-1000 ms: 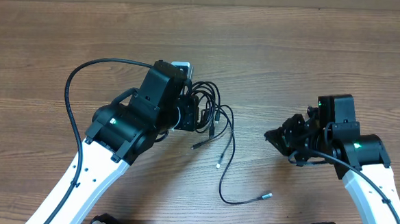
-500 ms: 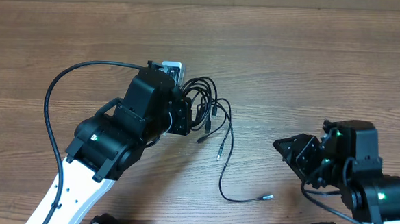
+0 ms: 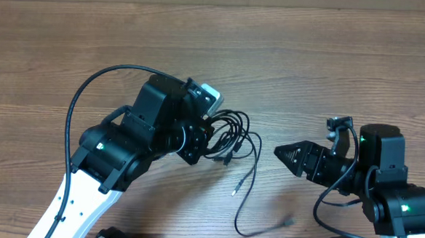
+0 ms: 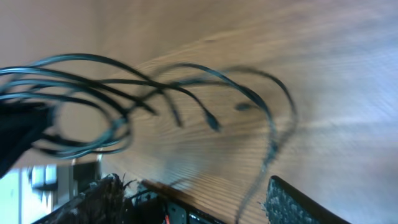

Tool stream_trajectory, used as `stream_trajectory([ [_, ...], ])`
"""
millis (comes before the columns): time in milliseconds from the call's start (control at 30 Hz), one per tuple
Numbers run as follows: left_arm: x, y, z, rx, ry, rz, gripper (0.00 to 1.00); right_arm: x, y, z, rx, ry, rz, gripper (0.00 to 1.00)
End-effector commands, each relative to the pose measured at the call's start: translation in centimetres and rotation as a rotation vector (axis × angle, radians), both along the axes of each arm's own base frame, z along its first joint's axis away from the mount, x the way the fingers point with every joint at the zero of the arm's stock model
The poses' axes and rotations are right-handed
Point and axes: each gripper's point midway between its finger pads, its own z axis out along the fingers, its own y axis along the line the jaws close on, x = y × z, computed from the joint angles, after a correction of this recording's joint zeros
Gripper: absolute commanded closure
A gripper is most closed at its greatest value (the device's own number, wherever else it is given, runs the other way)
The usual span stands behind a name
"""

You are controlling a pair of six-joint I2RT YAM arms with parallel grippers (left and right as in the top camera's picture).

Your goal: Untangle cables

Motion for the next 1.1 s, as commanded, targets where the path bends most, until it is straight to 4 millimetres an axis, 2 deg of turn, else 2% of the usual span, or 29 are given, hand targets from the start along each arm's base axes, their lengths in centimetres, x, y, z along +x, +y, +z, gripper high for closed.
stream_trajectory([
  [0, -0.5, -0.8, 2.0, -0.039, -0.071, -0.095, 0.96, -0.4, 1.5, 2.1, 0.064, -0.121, 0.136, 0.26],
  [133, -0.6, -1.5, 2.6, -0.109, -0.033, -0.067, 0.96, 0.0, 1.5, 2.4, 0.064, -0.142, 0.133, 0.26],
  [267, -0.5, -1.6, 2.8, -0.147, 0.014, -0.006, 0.96, 0.3, 1.8, 2.4, 0.105, -0.082, 0.095, 0.25],
  [433, 0.0, -1.7, 2.9, -0.181, 0.049, 0.057, 0.96, -0.4, 3.8, 3.4, 0.12, -0.137, 0.183, 0.23],
  [533, 1.3, -0.7, 2.9, -0.213, 0.097, 0.243, 0.96, -0.5, 5.1, 3.8, 0.122, -0.151, 0.201, 0.24],
  [633, 2.9, 1.2, 2.4, -0.229, 0.136, 0.487, 0.96, 0.2, 5.0, 2.9, 0.084, -0.079, 0.078, 0.25],
  [700, 3.4, 2.0, 2.4, -0.238, 0.139, 0.573, 0.96, 0.4, 5.1, 2.3, 0.073, -0.033, 0.018, 0.25],
  [800, 3.5, 2.0, 2.4, -0.229, 0.127, 0.56, 0.96, 0.4, 6.1, 2.1, 0.065, -0.037, 0.038, 0.25],
  [900, 2.9, 1.4, 2.4, -0.212, 0.118, 0.474, 0.96, 1.1, 6.7, 1.5, 0.005, -0.079, 0.044, 0.25],
  [1067, 1.5, -0.4, 2.7, -0.222, 0.127, 0.304, 0.96, 4.4, 5.0, -2.2, -0.26, -0.128, -0.103, 0.25],
])
